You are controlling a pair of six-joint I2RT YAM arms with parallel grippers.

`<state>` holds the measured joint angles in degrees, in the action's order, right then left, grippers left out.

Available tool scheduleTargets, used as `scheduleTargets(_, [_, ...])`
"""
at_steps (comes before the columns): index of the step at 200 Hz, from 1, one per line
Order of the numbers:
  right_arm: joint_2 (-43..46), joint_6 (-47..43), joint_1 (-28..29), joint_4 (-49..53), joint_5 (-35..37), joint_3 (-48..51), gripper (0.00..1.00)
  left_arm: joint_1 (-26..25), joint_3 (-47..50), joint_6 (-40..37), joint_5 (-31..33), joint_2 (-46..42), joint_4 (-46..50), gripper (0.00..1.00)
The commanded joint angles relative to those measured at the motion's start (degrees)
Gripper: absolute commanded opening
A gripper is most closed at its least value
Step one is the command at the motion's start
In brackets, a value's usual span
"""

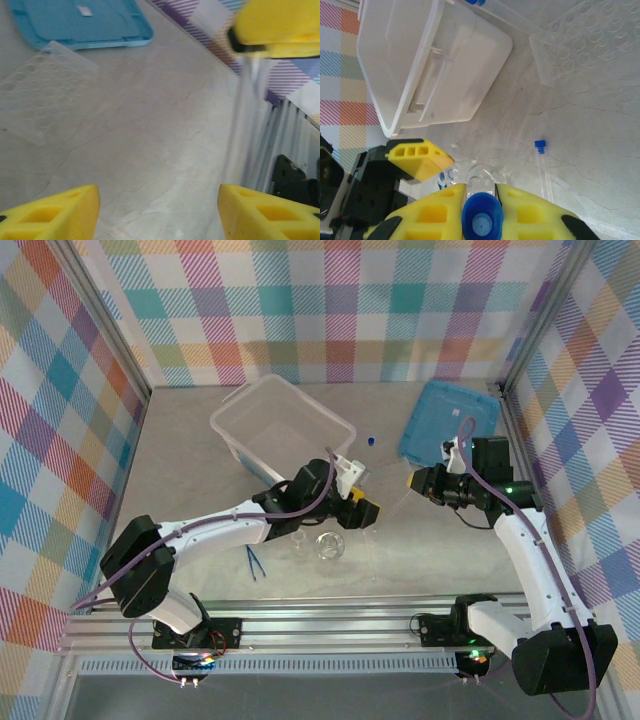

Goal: Organize the chemistry lab equipment

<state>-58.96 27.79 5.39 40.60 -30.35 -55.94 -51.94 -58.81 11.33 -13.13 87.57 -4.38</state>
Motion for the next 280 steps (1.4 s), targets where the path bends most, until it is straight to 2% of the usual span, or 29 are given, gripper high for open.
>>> scheduleTargets(1, [1.0,-1.1,-0.3,1.1,1.4,-2.1,0.16,0.7,0.5,1.3,2.8,-2.3,1.1,0.64])
scheduleTargets(100, [1.0,-1.6,0.0,1.4,8.5,-4.4,0.15,0.9,1.1,0.9,8.2,-4.3,3.7,0.64])
scheduleTargets(167, [-0.4,-1.8,3.7,0.9,14.7,-6.0,0.15,0.9,0.4,0.3,11.4,-4.6,6.5,0.64])
scheduleTargets(202, [-1.7,-2.0,8.1,0.7,21.2,-7.3,0.15,1.0,0.7,0.2,13.1,-5.5,7.5,0.64])
scheduleTargets(251, [-2.9,-1.8,15.1,-1.7,35.2,-8.0,0.15,1.1,1.3,0.6,15.4,-6.4,9.3,0.64])
scheduleTargets(280, [-5.2,-2.4,18.6,-4.0,40.3,-9.1,0.15,1.1,1.9,0.7,16.1,-7.0,9.9,0.64])
